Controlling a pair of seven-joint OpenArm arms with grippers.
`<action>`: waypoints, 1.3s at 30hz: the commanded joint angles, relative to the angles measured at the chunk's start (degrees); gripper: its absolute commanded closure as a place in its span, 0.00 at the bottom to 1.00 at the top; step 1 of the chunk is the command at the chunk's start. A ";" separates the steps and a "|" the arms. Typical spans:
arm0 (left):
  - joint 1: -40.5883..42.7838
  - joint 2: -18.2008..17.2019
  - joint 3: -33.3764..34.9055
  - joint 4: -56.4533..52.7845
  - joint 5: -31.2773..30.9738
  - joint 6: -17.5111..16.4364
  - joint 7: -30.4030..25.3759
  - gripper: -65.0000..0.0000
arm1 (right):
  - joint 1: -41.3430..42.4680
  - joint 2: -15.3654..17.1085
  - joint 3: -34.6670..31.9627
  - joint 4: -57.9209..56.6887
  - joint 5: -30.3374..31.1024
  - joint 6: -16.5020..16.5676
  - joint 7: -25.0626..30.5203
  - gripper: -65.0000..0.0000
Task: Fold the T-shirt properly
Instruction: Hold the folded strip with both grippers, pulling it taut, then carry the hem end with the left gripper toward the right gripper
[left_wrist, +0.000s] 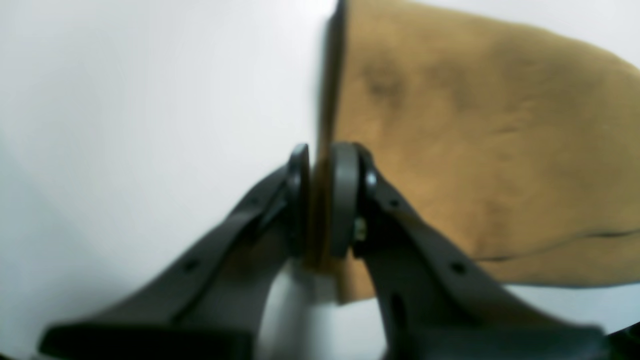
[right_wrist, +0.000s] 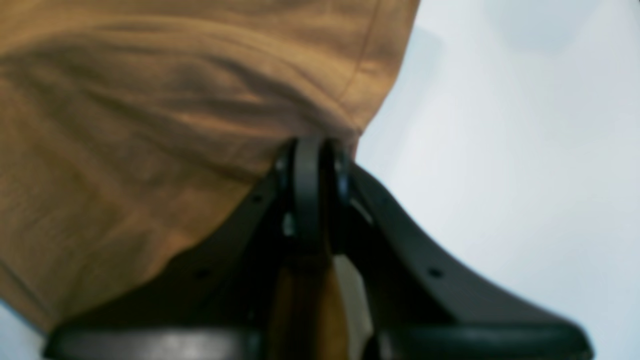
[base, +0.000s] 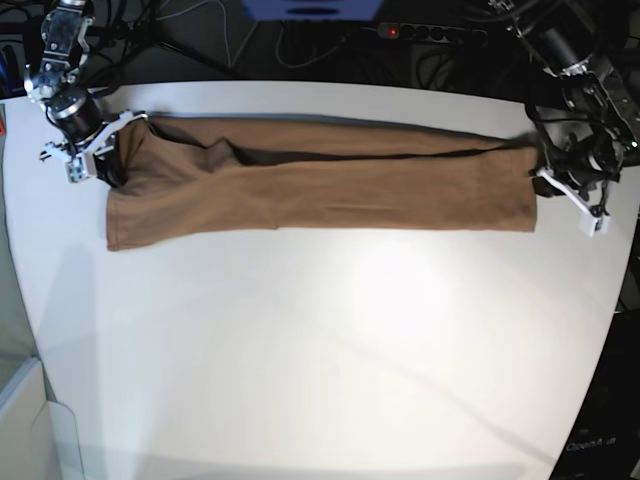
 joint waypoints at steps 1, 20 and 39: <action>-1.29 -1.04 -0.86 0.12 -0.35 -0.12 -0.52 0.88 | -0.47 0.43 0.24 0.05 -1.99 0.38 -2.47 0.96; -1.46 -1.30 6.35 -1.64 -0.35 -0.12 -0.43 0.67 | 0.32 0.34 0.06 0.05 -2.17 0.38 -2.47 0.96; -2.17 0.28 8.90 1.79 -4.31 -0.12 0.09 0.95 | 0.41 0.34 0.06 0.05 -2.26 0.38 -2.65 0.96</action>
